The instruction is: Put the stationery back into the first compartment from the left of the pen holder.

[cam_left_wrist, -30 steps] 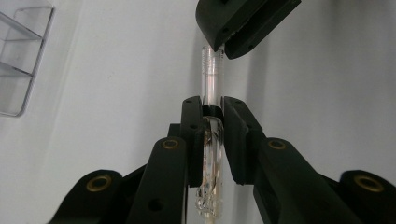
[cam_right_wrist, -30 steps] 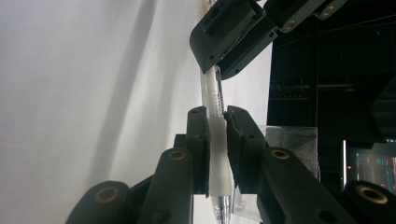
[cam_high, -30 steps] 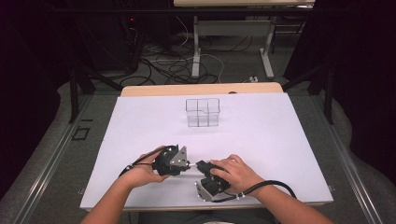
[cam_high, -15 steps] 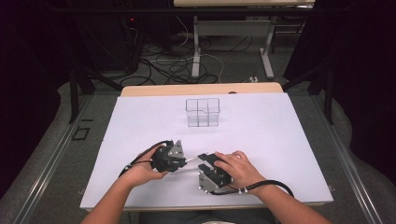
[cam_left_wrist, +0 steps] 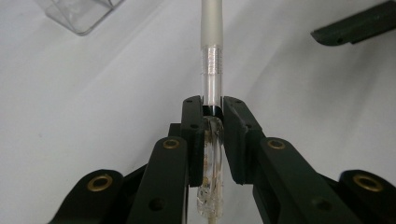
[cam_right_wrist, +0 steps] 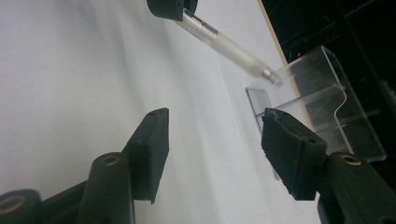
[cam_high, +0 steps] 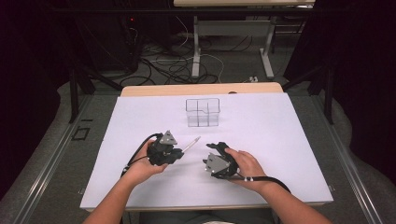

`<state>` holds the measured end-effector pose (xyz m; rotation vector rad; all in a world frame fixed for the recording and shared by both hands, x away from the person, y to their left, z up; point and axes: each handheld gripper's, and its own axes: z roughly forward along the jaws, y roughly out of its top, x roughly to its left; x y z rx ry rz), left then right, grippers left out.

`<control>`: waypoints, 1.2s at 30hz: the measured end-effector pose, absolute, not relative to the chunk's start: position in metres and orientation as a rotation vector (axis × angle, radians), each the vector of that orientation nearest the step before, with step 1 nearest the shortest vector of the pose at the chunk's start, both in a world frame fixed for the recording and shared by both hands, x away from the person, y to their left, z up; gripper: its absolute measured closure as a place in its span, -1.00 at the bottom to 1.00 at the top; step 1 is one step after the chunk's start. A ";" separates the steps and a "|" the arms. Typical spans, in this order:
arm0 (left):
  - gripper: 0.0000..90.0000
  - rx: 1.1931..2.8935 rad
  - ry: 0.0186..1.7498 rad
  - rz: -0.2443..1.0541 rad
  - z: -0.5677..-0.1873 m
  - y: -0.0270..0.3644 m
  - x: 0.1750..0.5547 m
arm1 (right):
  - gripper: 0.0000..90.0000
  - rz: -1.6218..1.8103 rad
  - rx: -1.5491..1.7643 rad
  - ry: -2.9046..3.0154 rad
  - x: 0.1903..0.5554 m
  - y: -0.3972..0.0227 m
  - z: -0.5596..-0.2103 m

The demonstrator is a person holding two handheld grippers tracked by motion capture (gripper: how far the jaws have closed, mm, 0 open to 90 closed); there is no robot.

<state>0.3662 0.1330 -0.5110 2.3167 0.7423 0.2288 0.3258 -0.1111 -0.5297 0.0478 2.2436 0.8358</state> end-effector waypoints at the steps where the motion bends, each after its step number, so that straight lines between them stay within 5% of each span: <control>1: 0.77 2.283 0.767 0.234 -0.512 0.134 0.367 | -0.17 0.861 0.074 2.253 0.328 -0.112 -0.529; 11: 0.77 2.059 0.887 0.251 -0.512 0.148 0.372 | -0.65 1.011 0.500 2.332 0.352 -0.130 -0.526; 16: 0.77 1.991 0.925 0.280 -0.514 0.153 0.372 | -0.72 1.084 0.706 2.339 0.359 -0.138 -0.521; 20: 0.77 1.927 0.968 0.306 -0.512 0.157 0.371 | -1.00 1.139 0.819 2.309 0.364 -0.147 -0.518; 36: 0.77 1.738 1.001 0.363 -0.485 0.161 0.382 | -1.00 1.217 1.294 2.085 0.363 -0.213 -0.511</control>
